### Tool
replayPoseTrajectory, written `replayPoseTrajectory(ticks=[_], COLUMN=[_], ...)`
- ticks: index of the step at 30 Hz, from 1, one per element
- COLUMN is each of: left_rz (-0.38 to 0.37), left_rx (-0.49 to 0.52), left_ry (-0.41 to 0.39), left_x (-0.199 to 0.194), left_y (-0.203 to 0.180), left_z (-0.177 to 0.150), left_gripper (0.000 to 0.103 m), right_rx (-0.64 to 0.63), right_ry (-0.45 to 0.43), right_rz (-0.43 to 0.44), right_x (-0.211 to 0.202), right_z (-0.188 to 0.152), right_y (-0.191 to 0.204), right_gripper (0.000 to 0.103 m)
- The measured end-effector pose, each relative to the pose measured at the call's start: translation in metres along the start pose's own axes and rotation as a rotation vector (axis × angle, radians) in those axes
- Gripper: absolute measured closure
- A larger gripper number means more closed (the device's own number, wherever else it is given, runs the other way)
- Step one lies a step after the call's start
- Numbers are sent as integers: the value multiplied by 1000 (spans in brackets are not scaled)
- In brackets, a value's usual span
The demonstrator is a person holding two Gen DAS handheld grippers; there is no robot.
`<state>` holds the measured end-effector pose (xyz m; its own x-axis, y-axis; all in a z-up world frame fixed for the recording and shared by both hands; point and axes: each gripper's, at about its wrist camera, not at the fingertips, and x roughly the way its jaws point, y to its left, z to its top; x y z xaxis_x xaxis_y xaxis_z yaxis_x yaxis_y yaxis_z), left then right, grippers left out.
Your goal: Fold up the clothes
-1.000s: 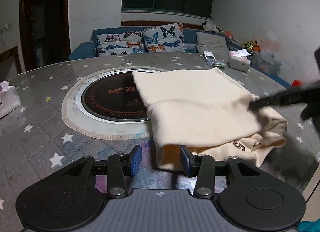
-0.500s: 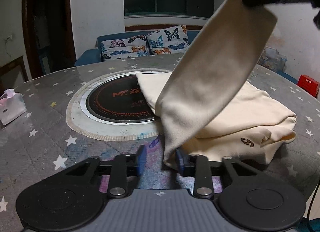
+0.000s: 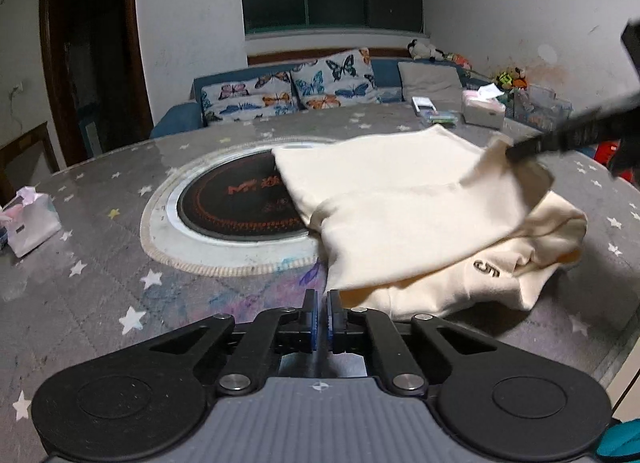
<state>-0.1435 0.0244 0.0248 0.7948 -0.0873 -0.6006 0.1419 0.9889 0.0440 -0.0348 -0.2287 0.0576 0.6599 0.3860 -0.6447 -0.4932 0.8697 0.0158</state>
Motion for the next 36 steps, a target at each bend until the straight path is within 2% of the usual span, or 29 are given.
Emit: replayPoseTrajectory(ticks=[3,5,10,16,19,23,28,31,36], left_rz=[-32,-47,-70,-133,-160,-138,-146,-149,-149], left_rx=[-10,-20,-47,-50,-40,-19,-30,-15,18], left_ry=[29,32,6,-27,-12,38,19,3,22], left_x=[-2,-6,-1,37,60,87,81,78,83], left_y=[8,14,20,3,-6,-7,-4,-6,-12], left_z=[3,10,38,70,74,67,69,72,72], left_gripper=[95,93,71,73,76,81,80,80,80], right_rx=[60,92,112,127,122,100,70,37,-36], right_ry=[63,65,29,-3,-10,-9,-9,-27,35], right_rz=[-15,-8,-13,-18,-18,-28,-34,15,71], right_x=[15,11,2,14,17,18,17,8,16], right_z=[-20,-24,-22,-14,-14,-12,-10,-5,-13], right_y=[-15,-22,-27,-25,-24,-24,-22,-14,1], right_gripper=[97,95,92,92,92,91,91,91,91])
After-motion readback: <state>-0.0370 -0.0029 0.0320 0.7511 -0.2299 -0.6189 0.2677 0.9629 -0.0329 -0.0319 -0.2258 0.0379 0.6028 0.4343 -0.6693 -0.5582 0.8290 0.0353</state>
